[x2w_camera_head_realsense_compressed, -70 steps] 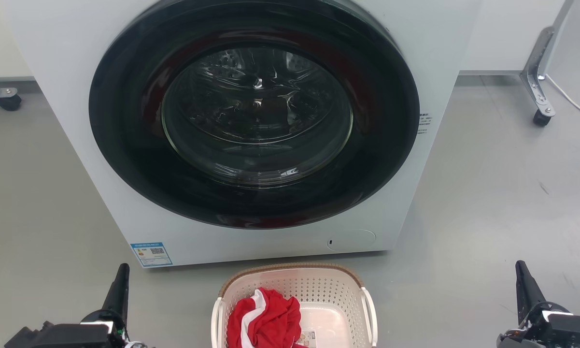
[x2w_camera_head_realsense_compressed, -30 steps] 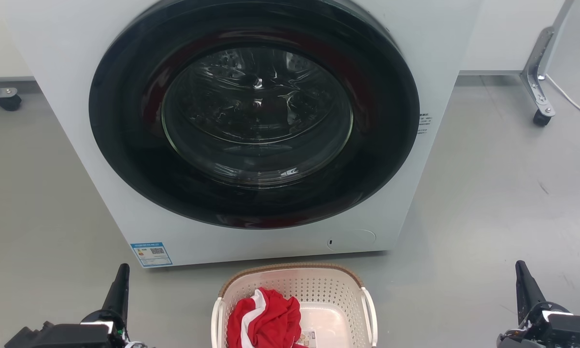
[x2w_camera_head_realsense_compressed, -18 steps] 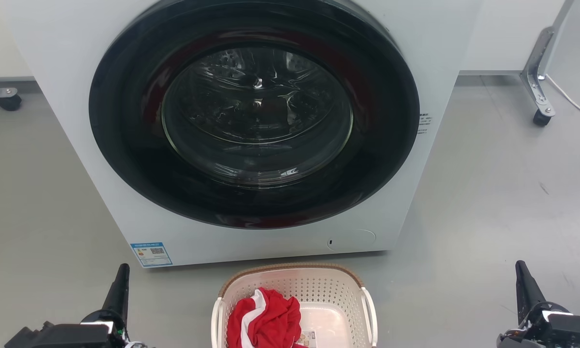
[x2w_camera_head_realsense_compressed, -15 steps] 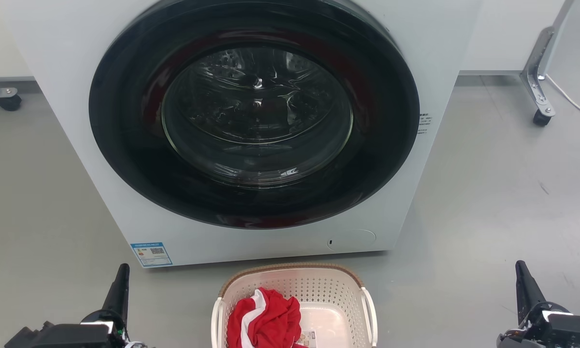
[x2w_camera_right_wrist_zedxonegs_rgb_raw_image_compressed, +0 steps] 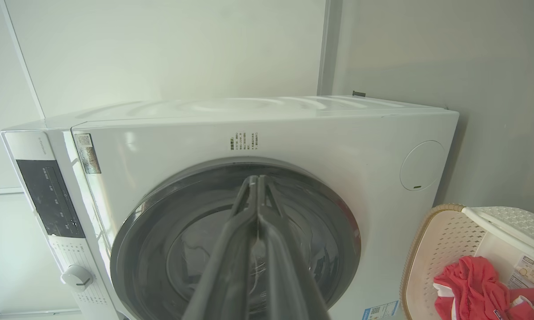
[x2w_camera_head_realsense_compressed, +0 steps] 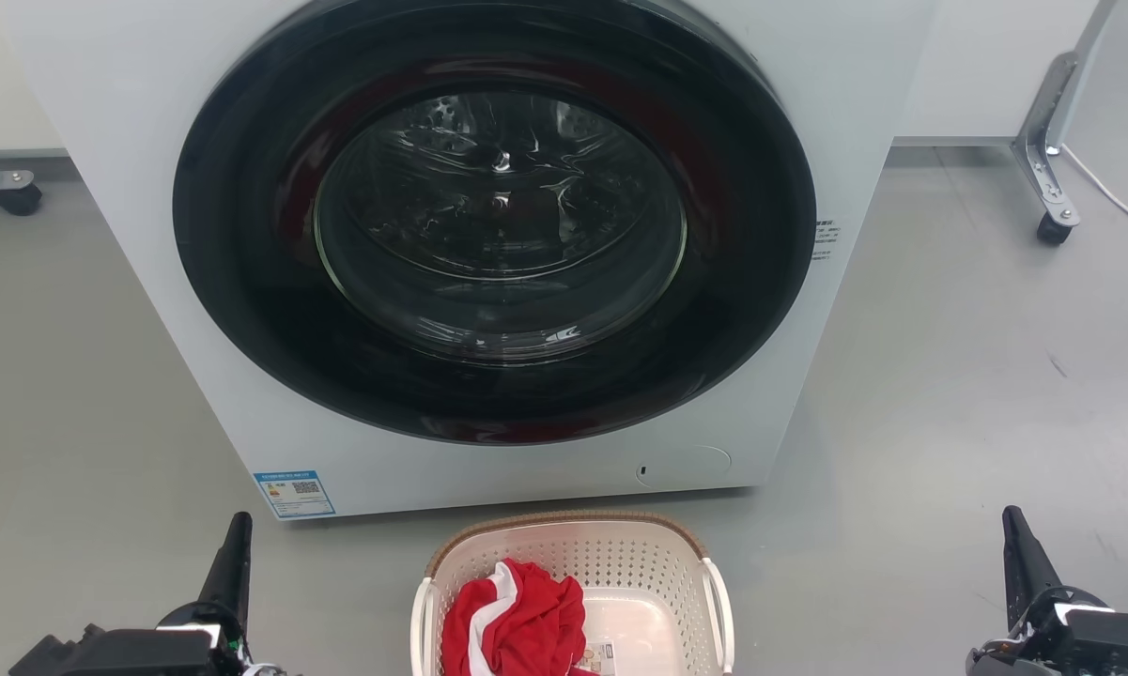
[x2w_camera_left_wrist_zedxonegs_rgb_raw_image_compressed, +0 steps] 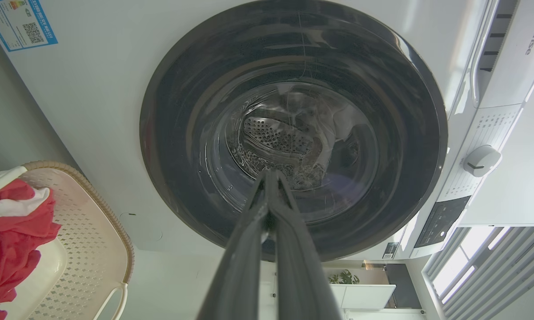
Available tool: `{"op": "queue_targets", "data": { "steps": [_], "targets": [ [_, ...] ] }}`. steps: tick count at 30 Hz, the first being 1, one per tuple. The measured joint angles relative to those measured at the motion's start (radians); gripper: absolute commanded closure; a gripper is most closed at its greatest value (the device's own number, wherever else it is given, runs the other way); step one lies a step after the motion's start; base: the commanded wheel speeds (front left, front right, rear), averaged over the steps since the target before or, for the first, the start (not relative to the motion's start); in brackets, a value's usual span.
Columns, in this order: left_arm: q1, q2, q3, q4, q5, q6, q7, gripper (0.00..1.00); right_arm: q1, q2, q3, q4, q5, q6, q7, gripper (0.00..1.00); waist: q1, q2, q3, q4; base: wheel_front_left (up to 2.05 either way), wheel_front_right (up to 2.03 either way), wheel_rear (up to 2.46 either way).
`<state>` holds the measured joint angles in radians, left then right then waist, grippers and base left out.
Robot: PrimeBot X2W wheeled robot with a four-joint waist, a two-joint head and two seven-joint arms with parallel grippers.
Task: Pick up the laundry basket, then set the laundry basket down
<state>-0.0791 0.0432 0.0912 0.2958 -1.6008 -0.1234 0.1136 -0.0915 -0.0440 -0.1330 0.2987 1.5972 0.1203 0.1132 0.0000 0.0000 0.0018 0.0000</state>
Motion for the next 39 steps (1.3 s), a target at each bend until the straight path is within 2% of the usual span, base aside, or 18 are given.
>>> {"op": "queue_targets", "data": {
  "steps": [39],
  "targets": [
    [0.000, 0.000, 0.000, 0.000, 0.000, 0.000, 0.000, 1.00, 0.000, 0.000, 0.000, -0.001, 0.000, 0.000, 0.000, 1.00, 0.0000, 0.0000, 0.000, 0.000, 0.00, 0.00, 0.00]
  ]
}}
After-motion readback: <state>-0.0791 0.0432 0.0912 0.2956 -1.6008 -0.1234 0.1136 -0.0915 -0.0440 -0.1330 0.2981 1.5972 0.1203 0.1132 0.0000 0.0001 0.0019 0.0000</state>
